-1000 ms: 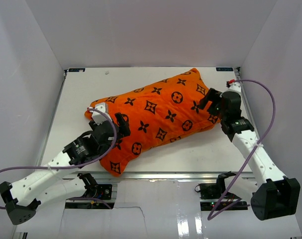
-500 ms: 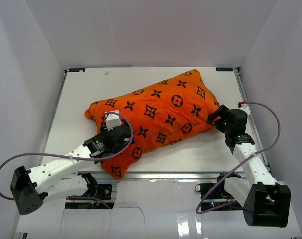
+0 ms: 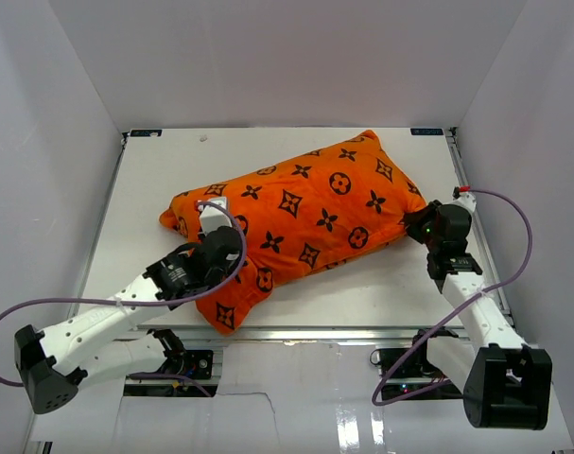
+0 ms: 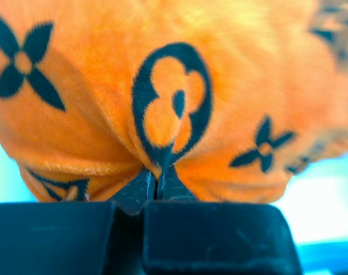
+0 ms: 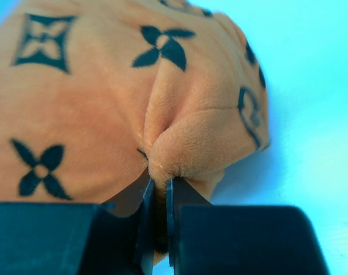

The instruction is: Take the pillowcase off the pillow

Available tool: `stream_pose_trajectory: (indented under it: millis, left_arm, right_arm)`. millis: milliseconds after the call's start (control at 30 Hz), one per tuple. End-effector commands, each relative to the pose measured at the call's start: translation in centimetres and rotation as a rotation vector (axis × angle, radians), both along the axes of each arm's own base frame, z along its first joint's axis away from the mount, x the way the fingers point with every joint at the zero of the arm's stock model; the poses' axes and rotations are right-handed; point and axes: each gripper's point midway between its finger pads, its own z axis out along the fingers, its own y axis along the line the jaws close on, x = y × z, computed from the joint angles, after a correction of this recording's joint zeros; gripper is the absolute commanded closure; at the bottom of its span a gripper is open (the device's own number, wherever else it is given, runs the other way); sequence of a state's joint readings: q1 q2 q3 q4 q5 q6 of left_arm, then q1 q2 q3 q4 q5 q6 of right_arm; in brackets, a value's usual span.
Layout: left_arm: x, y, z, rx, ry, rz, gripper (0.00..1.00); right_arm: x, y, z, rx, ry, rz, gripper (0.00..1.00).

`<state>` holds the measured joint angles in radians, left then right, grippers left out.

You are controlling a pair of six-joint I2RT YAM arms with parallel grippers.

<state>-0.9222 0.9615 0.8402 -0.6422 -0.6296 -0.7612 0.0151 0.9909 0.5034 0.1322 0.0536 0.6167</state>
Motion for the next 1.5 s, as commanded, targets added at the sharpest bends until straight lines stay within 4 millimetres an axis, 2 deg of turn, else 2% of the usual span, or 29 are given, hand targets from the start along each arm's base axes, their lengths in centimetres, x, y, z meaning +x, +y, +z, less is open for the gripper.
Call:
stream_pose_trajectory:
  millis: [0, 33, 67, 100, 133, 167, 267, 300, 400, 500, 533, 567, 600, 633, 667, 700, 733, 800, 833, 933, 967, 1033, 1133, 1167, 1233, 1300, 1333, 1367, 1467]
  left_arm:
    - [0.1, -2.8, 9.9, -0.182, -0.169, -0.155, 1.00]
    - [-0.3, -3.1, 14.1, -0.255, -0.229, -0.192, 1.00]
    - [-0.6, -3.2, 16.3, -0.287, -0.264, -0.213, 1.00]
    - [-0.8, -3.1, 18.3, -0.305, -0.301, -0.233, 1.00]
    - [-1.4, -2.6, 22.2, -0.361, -0.365, -0.245, 1.00]
    - [-1.6, -2.3, 24.0, -0.379, -0.397, -0.248, 1.00]
    - [-2.0, -1.4, 28.5, -0.406, -0.483, -0.255, 1.00]
    - [-2.0, -1.3, 29.0, -0.404, -0.496, -0.259, 1.00]
    - [-1.8, -1.2, 29.6, -0.398, -0.514, -0.252, 1.00]
    - [0.0, -0.7, 28.0, -0.337, -0.514, -0.157, 1.00]
    - [0.7, -0.5, 27.1, -0.304, -0.509, -0.124, 0.96]
    - [2.2, -0.5, 24.8, -0.214, -0.483, -0.063, 0.85]
    - [3.0, -0.5, 23.4, -0.165, -0.465, -0.033, 0.85]
    - [3.8, -0.6, 22.0, -0.116, -0.440, -0.010, 0.65]
    - [4.7, -0.8, 20.7, -0.074, -0.417, 0.004, 0.55]
    - [6.8, -1.2, 18.2, -0.034, -0.354, -0.007, 0.45]
    - [7.9, -1.5, 17.2, -0.043, -0.316, -0.032, 0.33]
    - [10.0, -0.9, 15.8, -0.082, -0.242, -0.057, 0.23]
    - [10.2, -2.2, 15.9, -0.101, -0.224, -0.118, 0.20]
    - [9.2, -4.1, 16.6, -0.035, -0.203, -0.309, 0.15]
    - [9.2, -4.8, 17.6, -0.057, -0.215, -0.338, 0.15]
    - [7.8, -6.2, 17.5, -0.015, -0.201, -0.443, 0.13]
    - [4.8, -9.8, 16.8, -0.004, -0.183, -0.689, 0.10]
    - [3.6, -11.3, 16.2, -0.005, -0.169, -0.763, 0.09]
    - [2.7, -12.7, 15.2, 0.042, -0.167, -0.838, 0.07]
    - [1.8, -14.9, 12.9, 0.126, -0.112, -0.886, 0.06]
    - [1.8, -15.4, 12.0, 0.166, -0.088, -0.891, 0.06]
    - [2.0, -16.2, 10.1, 0.255, -0.041, -0.863, 0.07]
    - [1.5, -16.6, 7.4, 0.394, 0.017, -0.791, 0.07]
  right_arm:
    - [0.4, -1.3, 7.9, -0.070, -0.169, -0.043, 0.92]
    - [0.2, -1.7, 9.3, -0.081, -0.196, -0.063, 0.92]
    - [-0.4, -2.0, 12.8, -0.092, -0.276, -0.072, 0.92]
    - [-1.0, -2.3, 14.0, -0.102, -0.288, -0.084, 0.92]
    - [-1.5, -2.5, 15.4, -0.112, -0.307, -0.096, 0.92]
    - [-2.4, -2.8, 19.1, -0.125, -0.384, -0.107, 0.92]
    - [-4.0, -3.2, 23.1, -0.148, -0.455, -0.129, 0.92]
    - [-4.6, -3.3, 25.1, -0.161, -0.495, -0.131, 0.92]
    - [-5.5, -3.2, 27.0, -0.179, -0.527, -0.120, 0.92]
    - [-5.5, -2.8, 26.9, -0.173, -0.519, -0.095, 0.92]
    - [-5.1, -2.3, 25.9, -0.154, -0.501, -0.075, 0.92]
    - [-4.4, -1.8, 24.2, -0.141, -0.485, -0.047, 0.92]
    - [-4.2, -1.8, 24.7, -0.128, -0.504, -0.050, 0.92]
    - [-3.0, -1.1, 21.9, -0.107, -0.447, -0.018, 0.92]
    - [-2.4, -0.8, 20.7, -0.099, -0.426, -0.001, 0.92]
    - [-1.8, -0.6, 20.0, -0.094, -0.417, 0.013, 0.92]
    - [-1.3, -0.1, 18.7, -0.088, -0.389, 0.035, 0.92]
    - [-0.3, 0.1, 17.0, -0.085, -0.341, 0.051, 0.92]
    - [-0.2, 0.3, 16.8, -0.084, -0.333, 0.062, 0.92]
    - [0.0, 0.3, 18.4, -0.098, -0.385, 0.066, 0.92]
    - [0.0, 0.3, 18.6, -0.098, -0.391, 0.066, 0.92]
    - [-0.1, 0.3, 18.9, -0.098, -0.398, 0.067, 0.92]
    - [0.0, 0.3, 19.1, -0.097, -0.403, 0.065, 0.92]
    - [0.1, 0.3, 18.9, -0.097, -0.395, 0.065, 0.92]
    - [0.4, 0.3, 18.9, -0.095, -0.386, 0.064, 0.92]
    - [0.4, 0.4, 18.8, -0.095, -0.382, 0.067, 0.92]
    - [0.3, 0.4, 18.9, -0.091, -0.385, 0.068, 0.92]
    - [0.0, 0.4, 18.9, -0.090, -0.389, 0.067, 0.92]
    - [-0.3, 0.4, 19.0, -0.099, -0.394, 0.070, 0.92]
